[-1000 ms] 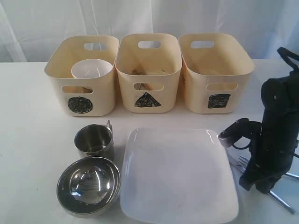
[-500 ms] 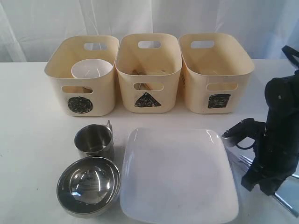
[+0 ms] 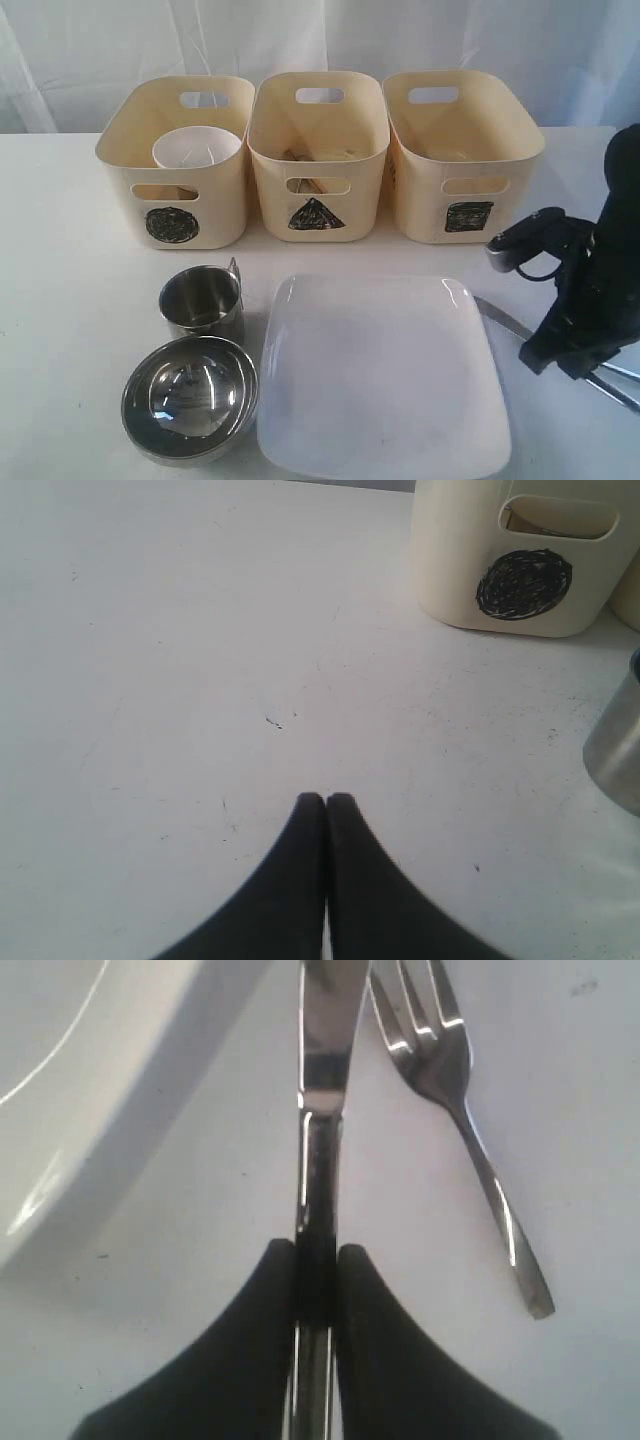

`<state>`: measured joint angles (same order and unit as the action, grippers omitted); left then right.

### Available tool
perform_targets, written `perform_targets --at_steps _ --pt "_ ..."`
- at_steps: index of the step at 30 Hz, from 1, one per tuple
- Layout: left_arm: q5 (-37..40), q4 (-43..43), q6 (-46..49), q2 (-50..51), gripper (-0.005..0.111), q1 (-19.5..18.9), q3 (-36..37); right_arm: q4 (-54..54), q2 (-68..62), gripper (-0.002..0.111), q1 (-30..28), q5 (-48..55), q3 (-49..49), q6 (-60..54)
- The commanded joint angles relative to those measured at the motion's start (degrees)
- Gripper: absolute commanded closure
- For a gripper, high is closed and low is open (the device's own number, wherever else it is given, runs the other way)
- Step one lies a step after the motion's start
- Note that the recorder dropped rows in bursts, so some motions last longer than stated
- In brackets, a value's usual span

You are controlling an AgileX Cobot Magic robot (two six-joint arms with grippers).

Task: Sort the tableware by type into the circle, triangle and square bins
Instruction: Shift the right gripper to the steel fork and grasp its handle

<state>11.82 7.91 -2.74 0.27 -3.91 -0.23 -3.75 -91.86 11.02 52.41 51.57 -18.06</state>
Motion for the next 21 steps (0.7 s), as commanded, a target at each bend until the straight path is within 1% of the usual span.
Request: perform_targets --at_steps 1,10,16,21 --pt "-0.2 0.2 0.0 -0.3 0.107 0.1 0.2 0.4 2.8 0.108 -0.3 0.8 2.1 0.4" --pt "-0.2 0.2 0.0 -0.3 0.107 0.1 0.2 0.7 3.7 0.108 -0.3 2.4 2.4 0.4" --pt "-0.2 0.2 0.0 -0.3 0.107 0.1 0.2 4.4 2.9 0.108 -0.3 0.1 1.7 0.4" --pt "-0.2 0.2 0.0 -0.3 0.107 0.1 0.2 5.4 0.5 0.107 -0.3 -0.9 0.3 0.0"
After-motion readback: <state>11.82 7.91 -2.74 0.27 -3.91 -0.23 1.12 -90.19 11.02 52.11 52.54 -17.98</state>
